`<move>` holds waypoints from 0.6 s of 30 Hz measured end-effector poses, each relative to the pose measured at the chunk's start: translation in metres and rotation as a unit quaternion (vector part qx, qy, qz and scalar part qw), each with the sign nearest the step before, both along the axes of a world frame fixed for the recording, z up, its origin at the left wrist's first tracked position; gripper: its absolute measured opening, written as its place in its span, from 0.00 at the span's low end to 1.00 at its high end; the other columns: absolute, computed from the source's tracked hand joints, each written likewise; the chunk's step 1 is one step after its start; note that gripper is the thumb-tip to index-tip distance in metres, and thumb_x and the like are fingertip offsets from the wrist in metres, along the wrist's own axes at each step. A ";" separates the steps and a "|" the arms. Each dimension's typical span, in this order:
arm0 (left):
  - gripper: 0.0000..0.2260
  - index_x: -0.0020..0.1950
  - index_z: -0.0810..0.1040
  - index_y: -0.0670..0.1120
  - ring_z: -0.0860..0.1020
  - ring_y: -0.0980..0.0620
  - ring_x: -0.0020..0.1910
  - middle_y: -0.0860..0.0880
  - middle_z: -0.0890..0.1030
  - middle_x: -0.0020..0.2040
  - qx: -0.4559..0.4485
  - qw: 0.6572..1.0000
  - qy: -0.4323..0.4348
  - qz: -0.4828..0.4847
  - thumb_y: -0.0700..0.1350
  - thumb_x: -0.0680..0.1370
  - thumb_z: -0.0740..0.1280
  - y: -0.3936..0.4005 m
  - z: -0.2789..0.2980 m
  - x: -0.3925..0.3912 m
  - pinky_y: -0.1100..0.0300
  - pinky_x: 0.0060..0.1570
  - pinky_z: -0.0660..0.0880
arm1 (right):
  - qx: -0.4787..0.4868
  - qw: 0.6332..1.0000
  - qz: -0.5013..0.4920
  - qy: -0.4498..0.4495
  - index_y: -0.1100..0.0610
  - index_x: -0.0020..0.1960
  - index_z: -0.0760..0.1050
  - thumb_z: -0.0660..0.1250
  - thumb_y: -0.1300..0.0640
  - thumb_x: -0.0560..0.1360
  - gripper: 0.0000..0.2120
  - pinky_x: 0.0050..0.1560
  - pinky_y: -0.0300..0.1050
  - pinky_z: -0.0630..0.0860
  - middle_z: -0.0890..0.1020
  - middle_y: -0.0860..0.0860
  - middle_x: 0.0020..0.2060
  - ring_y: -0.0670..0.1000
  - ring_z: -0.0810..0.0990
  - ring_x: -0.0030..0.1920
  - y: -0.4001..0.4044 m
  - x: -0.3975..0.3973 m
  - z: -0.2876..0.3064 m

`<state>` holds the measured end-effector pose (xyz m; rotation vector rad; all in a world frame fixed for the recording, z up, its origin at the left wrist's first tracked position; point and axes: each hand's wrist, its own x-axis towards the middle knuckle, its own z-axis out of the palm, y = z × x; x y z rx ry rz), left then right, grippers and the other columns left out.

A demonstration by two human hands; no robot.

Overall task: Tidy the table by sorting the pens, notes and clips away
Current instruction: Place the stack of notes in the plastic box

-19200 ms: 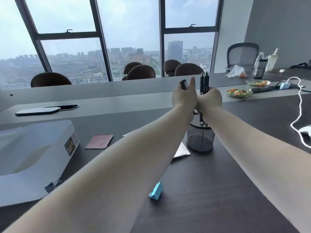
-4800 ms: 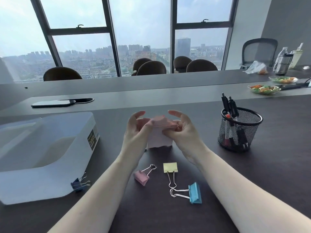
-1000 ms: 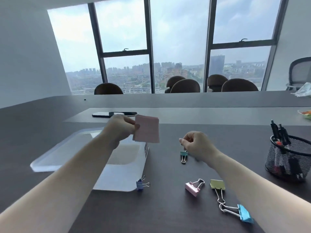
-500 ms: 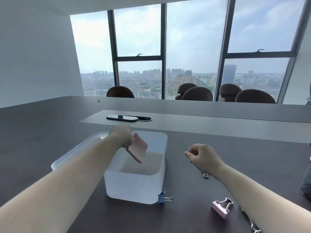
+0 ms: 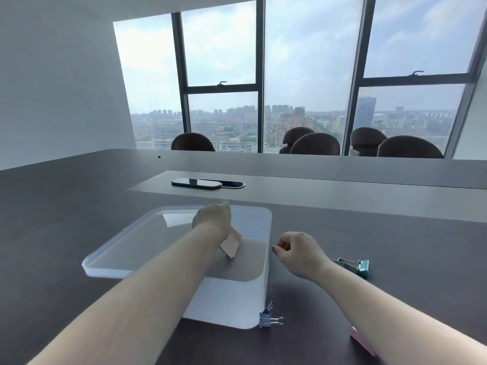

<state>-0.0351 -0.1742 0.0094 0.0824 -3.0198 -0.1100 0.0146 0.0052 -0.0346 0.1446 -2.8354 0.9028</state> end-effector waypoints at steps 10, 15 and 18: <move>0.13 0.59 0.76 0.45 0.74 0.45 0.62 0.46 0.77 0.61 -0.085 0.992 -0.018 -0.095 0.47 0.76 0.61 -0.001 -0.009 -0.003 0.55 0.58 0.73 | -0.006 1.000 0.012 0.001 0.48 0.30 0.68 0.65 0.52 0.75 0.15 0.47 0.44 0.74 0.78 0.48 0.36 0.52 0.77 0.43 0.001 0.002 -0.001; 0.25 0.56 0.74 0.46 0.75 0.46 0.54 0.47 0.77 0.58 0.004 0.983 -0.126 -0.135 0.64 0.70 0.67 0.005 -0.015 0.000 0.57 0.51 0.71 | -0.003 1.000 0.013 0.002 0.48 0.30 0.68 0.65 0.52 0.75 0.15 0.46 0.44 0.74 0.79 0.48 0.35 0.53 0.79 0.44 0.002 0.004 -0.003; 0.21 0.51 0.69 0.49 0.73 0.47 0.50 0.48 0.76 0.57 -0.004 0.976 -0.168 -0.140 0.60 0.68 0.69 0.003 -0.020 -0.002 0.55 0.54 0.74 | -0.010 1.000 0.017 0.006 0.49 0.33 0.71 0.65 0.52 0.75 0.12 0.45 0.44 0.74 0.79 0.48 0.35 0.54 0.79 0.44 0.002 0.005 -0.004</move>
